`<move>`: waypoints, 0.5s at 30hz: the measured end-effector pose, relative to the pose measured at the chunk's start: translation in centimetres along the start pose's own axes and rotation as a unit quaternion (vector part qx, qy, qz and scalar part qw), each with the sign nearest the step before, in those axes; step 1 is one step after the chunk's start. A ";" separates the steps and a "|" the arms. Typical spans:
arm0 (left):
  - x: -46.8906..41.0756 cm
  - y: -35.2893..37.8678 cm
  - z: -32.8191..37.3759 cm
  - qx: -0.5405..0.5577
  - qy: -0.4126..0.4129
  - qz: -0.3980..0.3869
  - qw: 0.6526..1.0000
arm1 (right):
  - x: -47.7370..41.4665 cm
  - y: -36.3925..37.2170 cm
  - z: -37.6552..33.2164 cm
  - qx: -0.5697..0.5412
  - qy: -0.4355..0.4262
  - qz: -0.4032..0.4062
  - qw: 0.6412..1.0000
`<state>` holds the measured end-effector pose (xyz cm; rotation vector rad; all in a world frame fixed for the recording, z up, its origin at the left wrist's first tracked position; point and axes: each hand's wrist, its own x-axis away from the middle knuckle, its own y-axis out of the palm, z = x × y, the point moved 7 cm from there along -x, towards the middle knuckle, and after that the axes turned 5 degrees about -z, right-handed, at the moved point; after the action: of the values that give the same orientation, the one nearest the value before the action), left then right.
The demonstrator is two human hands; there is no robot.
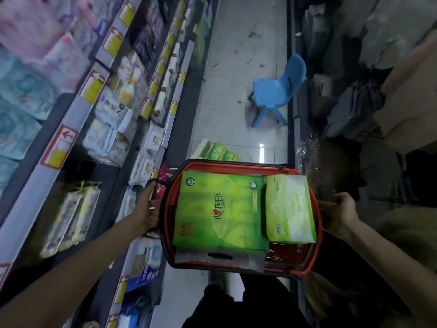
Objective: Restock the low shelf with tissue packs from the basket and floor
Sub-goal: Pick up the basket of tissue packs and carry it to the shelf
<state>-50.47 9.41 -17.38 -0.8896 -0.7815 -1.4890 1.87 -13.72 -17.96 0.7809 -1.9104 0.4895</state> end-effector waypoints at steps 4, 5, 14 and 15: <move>-2.9 4.4 5.7 0.000 -0.001 0.005 1.000 | -3.7 1.1 -8.1 0.005 -0.004 -0.016 1.000; -3.6 5.6 7.4 0.004 0.006 0.001 1.000 | -4.8 1.2 -10.3 0.010 -0.005 -0.009 1.000; -9.4 14.8 18.6 0.018 -0.001 -0.001 1.000 | -11.9 5.0 -27.5 0.008 -0.028 -0.026 0.999; -10.8 15.6 19.8 0.021 0.000 -0.004 1.000 | -12.9 5.5 -29.3 0.017 -0.026 -0.015 0.999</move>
<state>-32.68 30.19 -17.41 -0.8567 -0.8146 -1.4735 20.78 12.60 -16.60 0.8510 -1.9395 0.4884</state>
